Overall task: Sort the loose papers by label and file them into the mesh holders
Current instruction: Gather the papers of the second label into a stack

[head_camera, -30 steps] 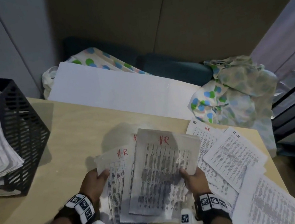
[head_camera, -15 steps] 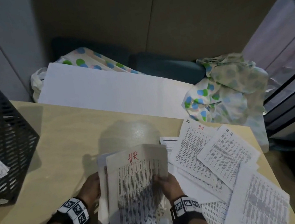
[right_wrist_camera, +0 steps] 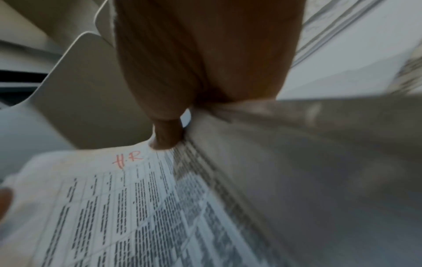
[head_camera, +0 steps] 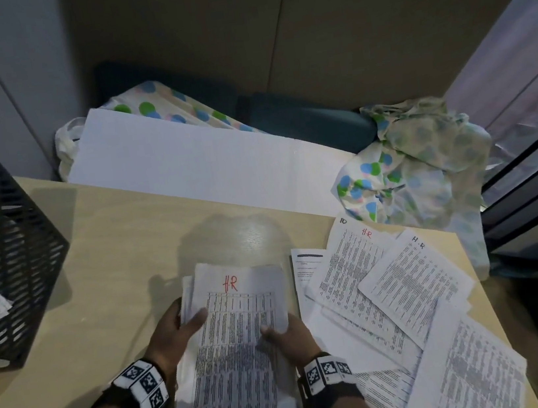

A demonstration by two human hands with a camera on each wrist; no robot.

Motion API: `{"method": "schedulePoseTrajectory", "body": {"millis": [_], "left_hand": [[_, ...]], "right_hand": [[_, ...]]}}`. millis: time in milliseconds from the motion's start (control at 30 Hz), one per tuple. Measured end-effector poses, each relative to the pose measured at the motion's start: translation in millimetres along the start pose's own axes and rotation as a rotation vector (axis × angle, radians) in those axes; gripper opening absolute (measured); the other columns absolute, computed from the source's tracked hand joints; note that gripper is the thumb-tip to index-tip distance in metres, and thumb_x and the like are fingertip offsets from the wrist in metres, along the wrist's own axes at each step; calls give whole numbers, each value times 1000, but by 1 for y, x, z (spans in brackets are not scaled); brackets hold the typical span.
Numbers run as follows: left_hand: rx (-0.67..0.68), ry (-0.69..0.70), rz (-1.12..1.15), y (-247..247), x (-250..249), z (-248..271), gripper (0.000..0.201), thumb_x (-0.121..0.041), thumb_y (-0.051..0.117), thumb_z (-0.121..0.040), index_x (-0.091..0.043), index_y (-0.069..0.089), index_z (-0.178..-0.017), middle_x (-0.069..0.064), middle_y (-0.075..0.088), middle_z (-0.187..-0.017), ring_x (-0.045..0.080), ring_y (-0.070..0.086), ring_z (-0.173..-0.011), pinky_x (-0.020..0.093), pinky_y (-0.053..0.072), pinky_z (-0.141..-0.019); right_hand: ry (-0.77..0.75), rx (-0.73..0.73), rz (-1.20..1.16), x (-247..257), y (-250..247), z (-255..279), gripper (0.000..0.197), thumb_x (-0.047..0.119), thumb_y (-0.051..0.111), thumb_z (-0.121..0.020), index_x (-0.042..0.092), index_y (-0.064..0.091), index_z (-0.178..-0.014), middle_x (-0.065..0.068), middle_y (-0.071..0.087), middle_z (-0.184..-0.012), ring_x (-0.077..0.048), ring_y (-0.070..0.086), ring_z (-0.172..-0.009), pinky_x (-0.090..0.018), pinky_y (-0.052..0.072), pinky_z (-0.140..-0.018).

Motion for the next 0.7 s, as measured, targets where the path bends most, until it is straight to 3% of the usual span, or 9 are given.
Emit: {"method": "schedulePoseTrajectory", "body": {"millis": [67, 133, 200, 300, 367, 433, 500, 600, 700], "left_hand": [[5, 28, -73, -3, 12, -8, 74, -71, 77, -44, -29, 64, -104, -6, 73, -100, 16, 67, -97, 44, 49, -94], [5, -16, -126, -4, 20, -10, 48, -57, 78, -60, -32, 64, -98, -10, 71, -98, 18, 64, -99, 38, 46, -93], [16, -47, -231, -4, 26, -12, 27, -34, 70, -81, -29, 61, -106, -5, 68, -102, 21, 61, -99, 35, 43, -94], [-17, 0, -449, -12, 38, -21, 33, -23, 59, -90, -22, 57, -123, 2, 66, -119, 24, 61, -105, 38, 46, -96], [-76, -4, -556, -21, 42, -25, 38, -21, 55, -91, -21, 53, -129, 5, 62, -127, 27, 58, -112, 36, 45, -97], [-123, -12, -600, -29, 41, -25, 41, -20, 54, -92, -20, 49, -133, 10, 62, -127, 29, 60, -108, 34, 47, -90], [-138, -15, -645, -38, 42, -27, 41, -19, 52, -93, -19, 48, -133, 14, 63, -123, 30, 62, -99, 33, 48, -83], [-161, -20, -692, -45, 43, -25, 41, -16, 51, -92, -17, 47, -132, 13, 56, -133, 33, 57, -111, 34, 44, -91], [-178, -38, -663, -47, 46, -23, 38, -13, 51, -92, -16, 49, -129, 15, 62, -124, 26, 56, -91, 29, 41, -80]], "right_hand": [[-18, -41, -24, 1, 2, 0, 57, 66, 64, -72, 22, 65, -108, 0, 73, -100, -14, 70, -92, -42, 58, -82], [-39, -60, -52, -2, 6, -2, 54, 63, 65, -74, 22, 63, -109, -1, 73, -100, -15, 70, -92, -46, 59, -79], [-47, -50, -44, 5, 12, -2, 53, 59, 68, -75, 21, 59, -111, -2, 71, -103, -17, 69, -94, -49, 58, -80], [-12, -64, -1, 26, 1, -3, 39, 45, 66, -84, 21, 52, -112, -2, 67, -105, -18, 68, -91, -45, 58, -82], [59, -197, 41, 28, -24, -9, 30, 32, 63, -89, 22, 52, -115, -2, 65, -106, -19, 67, -89, -39, 58, -81], [78, -324, 356, 17, -58, -16, 35, 25, 63, -89, 19, 52, -121, -4, 57, -122, -21, 59, -107, -37, 53, -90], [106, -352, 732, -3, -84, -19, 46, 24, 57, -90, 19, 42, -133, -7, 42, -139, -25, 43, -127, -44, 44, -100], [188, -210, 869, -32, -98, -20, 57, 21, 44, -95, 19, 20, -146, -7, 19, -156, -31, 22, -143, -55, 34, -108], [110, -128, 1054, -42, -94, -17, 71, 15, 43, -96, 12, 0, -152, -15, 9, -157, -39, 19, -142, -49, 42, -105]]}}
Point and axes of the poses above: each hand's wrist, its own z-axis away from the middle knuckle, its own y-axis out of the palm, x = y × z, the point moved 1 cm from there along -z, towards the middle knuckle
